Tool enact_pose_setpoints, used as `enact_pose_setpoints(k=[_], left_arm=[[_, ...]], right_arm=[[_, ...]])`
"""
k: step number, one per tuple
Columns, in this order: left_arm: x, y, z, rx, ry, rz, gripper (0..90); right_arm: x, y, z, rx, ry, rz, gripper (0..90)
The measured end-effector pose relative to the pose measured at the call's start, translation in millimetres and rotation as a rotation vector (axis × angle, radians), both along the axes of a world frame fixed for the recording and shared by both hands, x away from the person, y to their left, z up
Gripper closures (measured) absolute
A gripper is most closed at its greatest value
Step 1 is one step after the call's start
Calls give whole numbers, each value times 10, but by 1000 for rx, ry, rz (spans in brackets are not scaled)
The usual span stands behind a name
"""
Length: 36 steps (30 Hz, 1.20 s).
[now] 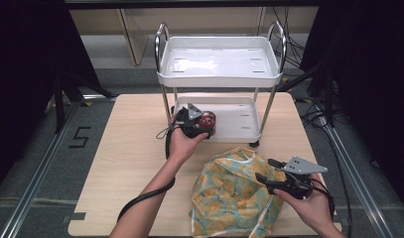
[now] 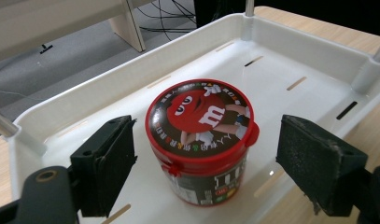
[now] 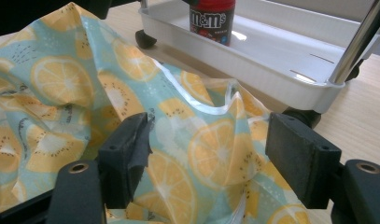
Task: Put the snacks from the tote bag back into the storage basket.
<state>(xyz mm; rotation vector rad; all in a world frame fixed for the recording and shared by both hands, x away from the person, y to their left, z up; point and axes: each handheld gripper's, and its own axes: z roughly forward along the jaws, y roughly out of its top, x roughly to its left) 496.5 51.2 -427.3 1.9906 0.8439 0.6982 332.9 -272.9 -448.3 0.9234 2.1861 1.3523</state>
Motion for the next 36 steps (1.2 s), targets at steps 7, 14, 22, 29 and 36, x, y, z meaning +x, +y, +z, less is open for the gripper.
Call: enact_pose_setpoints(k=[7, 14, 22, 29, 36], left_arm=[[-119, 25, 53, -12, -1, -15, 188], [-309, 11, 115, -81, 26, -30, 191], [-509, 65, 209, -65, 16, -70, 193], [-657, 123, 258, -62, -1, -79, 193], [-815, 156, 306, -61, 1, -103, 192]], right_arm=[[2, -4, 2, -9, -19, -3, 313], [-2, -2, 2, -2, 3, 5, 313], [-6, 7, -1, 3, -6, -10, 313], [-17, 18, -3, 12, 4, -14, 313], [-9, 4, 8, 0, 1, -8, 312]])
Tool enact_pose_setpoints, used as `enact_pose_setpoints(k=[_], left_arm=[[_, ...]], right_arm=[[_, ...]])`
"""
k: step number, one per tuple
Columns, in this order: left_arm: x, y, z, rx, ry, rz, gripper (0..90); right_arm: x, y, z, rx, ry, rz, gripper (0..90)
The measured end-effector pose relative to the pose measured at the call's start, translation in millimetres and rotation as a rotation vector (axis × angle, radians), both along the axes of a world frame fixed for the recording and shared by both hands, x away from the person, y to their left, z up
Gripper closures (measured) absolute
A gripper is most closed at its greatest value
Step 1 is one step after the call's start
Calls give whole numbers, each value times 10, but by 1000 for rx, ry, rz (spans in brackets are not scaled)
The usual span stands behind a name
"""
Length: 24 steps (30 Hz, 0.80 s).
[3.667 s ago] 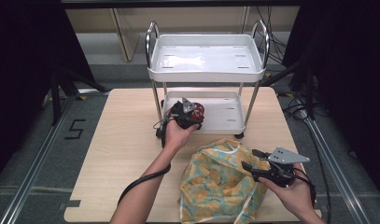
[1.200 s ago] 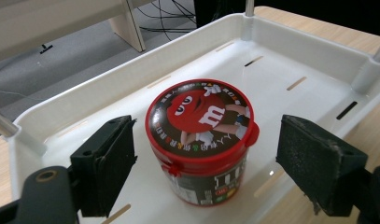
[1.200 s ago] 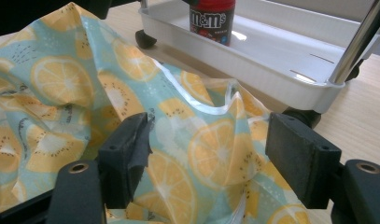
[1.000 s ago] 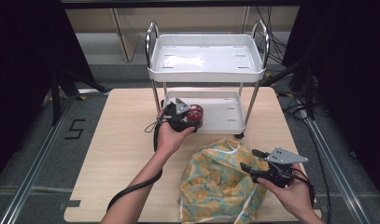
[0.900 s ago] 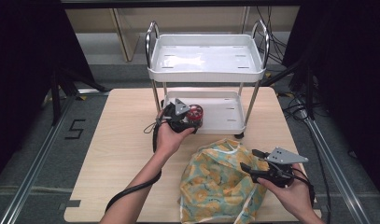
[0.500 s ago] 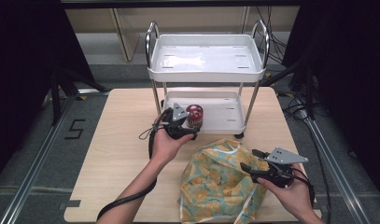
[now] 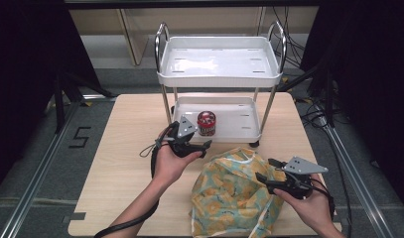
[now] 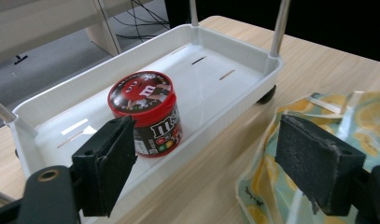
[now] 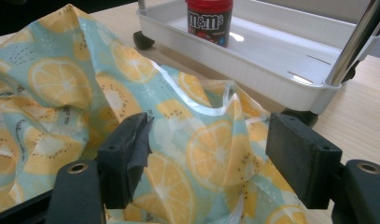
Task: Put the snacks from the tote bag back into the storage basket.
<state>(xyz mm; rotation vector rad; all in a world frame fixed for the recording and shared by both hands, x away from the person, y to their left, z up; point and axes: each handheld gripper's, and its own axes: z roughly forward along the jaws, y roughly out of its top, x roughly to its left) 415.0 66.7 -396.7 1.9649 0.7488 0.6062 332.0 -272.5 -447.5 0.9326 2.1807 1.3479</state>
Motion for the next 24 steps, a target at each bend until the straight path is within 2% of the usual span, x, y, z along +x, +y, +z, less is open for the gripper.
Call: enact_pose_setpoints(k=[2, 3, 4, 5, 6, 7, 9, 10, 11, 12, 14, 15, 16, 17, 18, 19, 23, 24], left_arm=[[-46, -1, 12, -2, 0, -1, 193], [-73, -7, 16, -11, -4, -8, 193], [-96, -1, 24, 4, -4, -15, 193], [-115, -13, 21, -12, -2, -11, 192], [-135, -5, 28, -3, -4, -20, 193], [-149, -12, 25, -16, -2, -18, 192], [-179, -3, 31, -8, -7, -25, 193], [-202, -12, 20, -25, 14, -15, 192], [-210, -4, 19, -17, 3, -18, 192], [-223, -5, 10, -24, 16, -21, 193], [-251, 9, 3, -10, 15, -26, 193], [-262, 10, -3, -18, 0, -26, 193], [-280, 18, -7, -15, 3, -27, 193], [-296, 25, -15, -15, 3, -29, 193], [-306, 38, -21, -7, 1, -36, 193], [-322, 45, -32, -14, 8, -35, 193], [-376, 84, -69, -28, 12, -34, 195], [-387, 93, -80, -31, 10, -40, 196]], right_arm=[[-1, 1, 1, 2, 0, 0, 312], [-17, 9, 0, 12, 20, -9, 312], [-12, 6, -3, 9, 9, -11, 312], [-12, 4, -2, 7, 9, -10, 312], [-10, 7, -4, 12, 10, -4, 312], [-20, 11, 1, 17, 26, -6, 312], [-25, 14, 6, 22, 32, -8, 312], [-26, 11, 7, 15, 25, -13, 312], [-24, 12, 3, 12, 23, -12, 312], [-22, 16, 2, 20, 31, -5, 312], [-17, 13, 0, 16, 24, -5, 312], [-24, 13, 5, 21, 31, -7, 312], [-25, 12, 6, 22, 28, -9, 312], [-15, 5, 3, 17, 5, -9, 312], [-27, 11, 5, 23, 33, -9, 312], [-19, 9, 0, 17, 21, -8, 312], [-29, 16, 6, 14, 29, -14, 312], [-18, 15, 0, 8, 10, -11, 312]])
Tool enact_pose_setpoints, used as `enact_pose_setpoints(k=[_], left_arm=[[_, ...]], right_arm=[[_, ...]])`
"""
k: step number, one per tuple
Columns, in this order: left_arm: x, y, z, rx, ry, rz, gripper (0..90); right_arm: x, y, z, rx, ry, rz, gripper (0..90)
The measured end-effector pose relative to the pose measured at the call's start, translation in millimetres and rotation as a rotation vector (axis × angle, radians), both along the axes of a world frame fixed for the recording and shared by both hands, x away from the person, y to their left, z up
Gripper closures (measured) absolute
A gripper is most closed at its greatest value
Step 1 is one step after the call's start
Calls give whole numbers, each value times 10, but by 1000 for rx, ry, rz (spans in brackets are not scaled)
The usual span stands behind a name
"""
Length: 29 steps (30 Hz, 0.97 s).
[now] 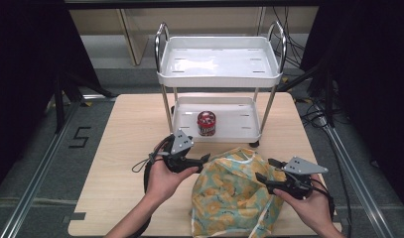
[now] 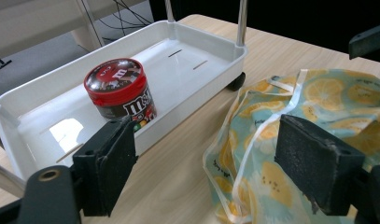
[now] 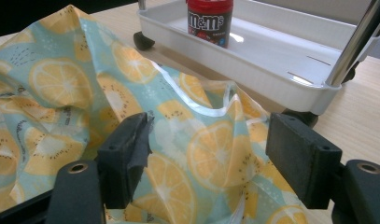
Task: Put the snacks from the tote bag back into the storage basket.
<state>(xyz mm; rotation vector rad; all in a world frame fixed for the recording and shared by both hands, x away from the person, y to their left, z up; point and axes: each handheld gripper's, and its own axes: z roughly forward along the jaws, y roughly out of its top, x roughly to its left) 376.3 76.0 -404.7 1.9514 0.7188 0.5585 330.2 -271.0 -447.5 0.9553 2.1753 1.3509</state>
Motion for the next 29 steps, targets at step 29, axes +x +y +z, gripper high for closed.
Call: enact_pose_setpoints(k=[29], left_arm=[[-486, 173, -398, -155, 86, -60, 216]], right_arm=[[5, -9, -16, 14, 17, 1, 307]])
